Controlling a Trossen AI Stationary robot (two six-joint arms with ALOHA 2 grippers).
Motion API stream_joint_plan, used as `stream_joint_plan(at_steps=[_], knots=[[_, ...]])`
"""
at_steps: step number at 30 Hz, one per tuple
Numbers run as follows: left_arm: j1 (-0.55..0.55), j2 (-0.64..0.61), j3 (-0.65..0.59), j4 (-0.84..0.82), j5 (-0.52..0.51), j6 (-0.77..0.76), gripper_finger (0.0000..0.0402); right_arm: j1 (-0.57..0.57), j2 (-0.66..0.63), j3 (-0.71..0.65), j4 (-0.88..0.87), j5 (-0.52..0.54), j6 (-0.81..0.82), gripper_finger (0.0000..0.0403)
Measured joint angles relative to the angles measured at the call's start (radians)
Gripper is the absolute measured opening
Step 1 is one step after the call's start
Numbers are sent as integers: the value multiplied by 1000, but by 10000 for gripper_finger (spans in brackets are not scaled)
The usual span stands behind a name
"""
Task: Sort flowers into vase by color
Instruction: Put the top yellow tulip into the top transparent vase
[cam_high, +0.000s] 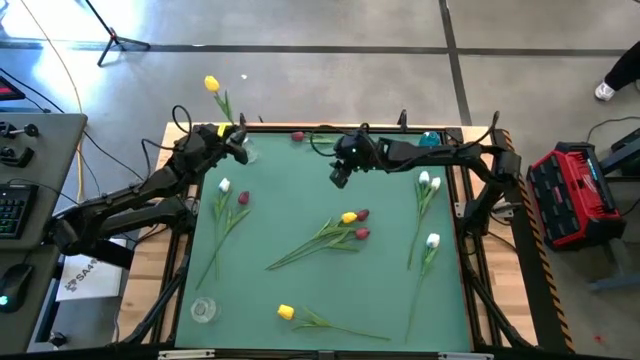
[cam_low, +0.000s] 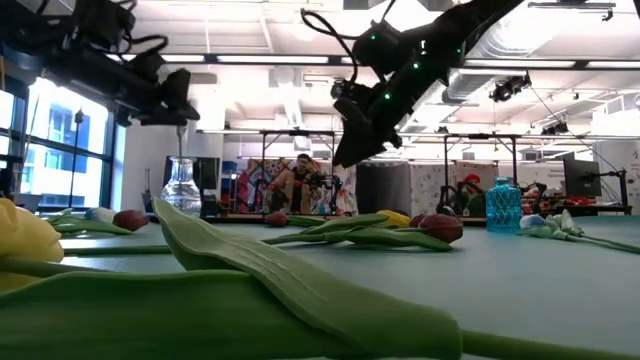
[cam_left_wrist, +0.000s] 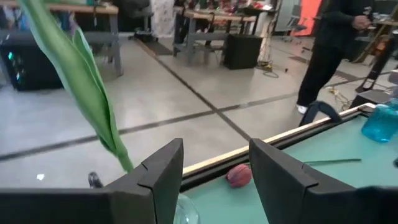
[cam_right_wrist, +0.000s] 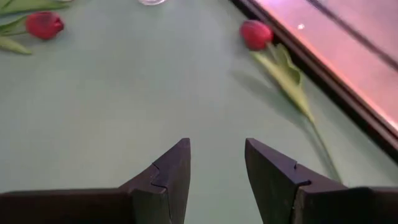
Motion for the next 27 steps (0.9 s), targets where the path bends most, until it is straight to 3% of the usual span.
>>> stream_joint_plan(at_steps=[10,20,24,27], knots=[[-63,-196,0,-198,34,111,172,93,-3,-139,7,-268,-60,142],[-192,-301,0,-170,179,206,172,230,-3,-212,50,-187,-95,142],[-271,-305,0,-121,285,254,172,262,1,-211,112,-167,-181,142],[-339,-305,0,-108,297,290,172,282,36,-196,117,-135,-264,137]])
